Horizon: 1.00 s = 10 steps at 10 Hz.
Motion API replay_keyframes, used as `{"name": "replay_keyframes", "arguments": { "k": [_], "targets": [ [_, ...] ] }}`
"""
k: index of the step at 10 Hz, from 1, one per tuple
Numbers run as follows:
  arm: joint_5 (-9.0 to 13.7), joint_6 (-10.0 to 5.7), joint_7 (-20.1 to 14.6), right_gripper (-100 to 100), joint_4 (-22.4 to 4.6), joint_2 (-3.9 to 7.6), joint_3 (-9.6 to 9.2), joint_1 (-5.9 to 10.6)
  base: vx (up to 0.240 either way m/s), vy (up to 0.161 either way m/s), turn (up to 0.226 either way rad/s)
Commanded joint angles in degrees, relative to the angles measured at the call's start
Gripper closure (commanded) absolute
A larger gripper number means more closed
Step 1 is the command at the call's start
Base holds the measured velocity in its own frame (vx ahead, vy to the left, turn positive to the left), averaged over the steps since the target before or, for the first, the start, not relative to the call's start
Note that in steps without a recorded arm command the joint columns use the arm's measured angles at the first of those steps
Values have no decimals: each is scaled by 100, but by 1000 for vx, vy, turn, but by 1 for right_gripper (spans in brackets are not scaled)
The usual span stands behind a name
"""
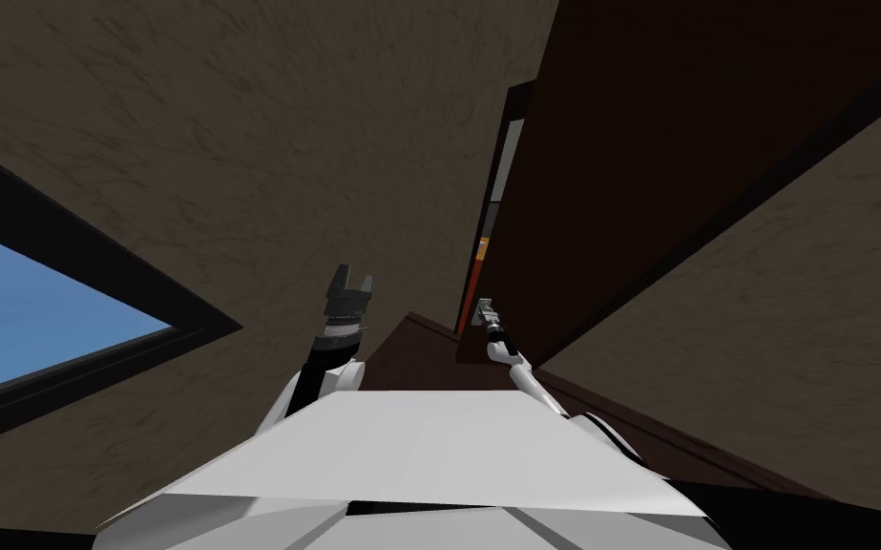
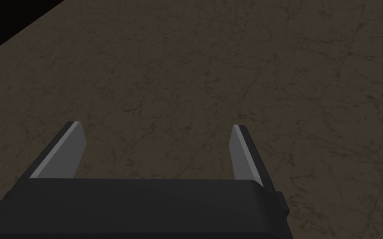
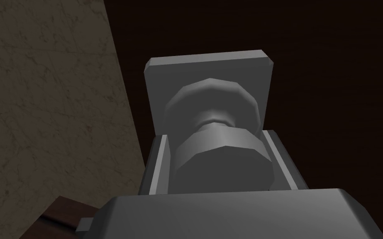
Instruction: Pull the door open
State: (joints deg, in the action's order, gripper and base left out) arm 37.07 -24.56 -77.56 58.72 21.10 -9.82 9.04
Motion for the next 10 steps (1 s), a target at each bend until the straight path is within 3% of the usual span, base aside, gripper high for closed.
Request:
{"name": "replay_keyframes", "arguments": {
  "k": [1, 2, 10],
  "targets": [
    [-1, -7, -3, 100, 11, -20, -14, 2, 0, 0, 0],
    [4, -27, -130, 100, 43, 114, -107, -33, -124, -64, 133],
    [21, -180, -856, 100, 294, 763, -714, -205, -207, -110, 162]
  ]
}}
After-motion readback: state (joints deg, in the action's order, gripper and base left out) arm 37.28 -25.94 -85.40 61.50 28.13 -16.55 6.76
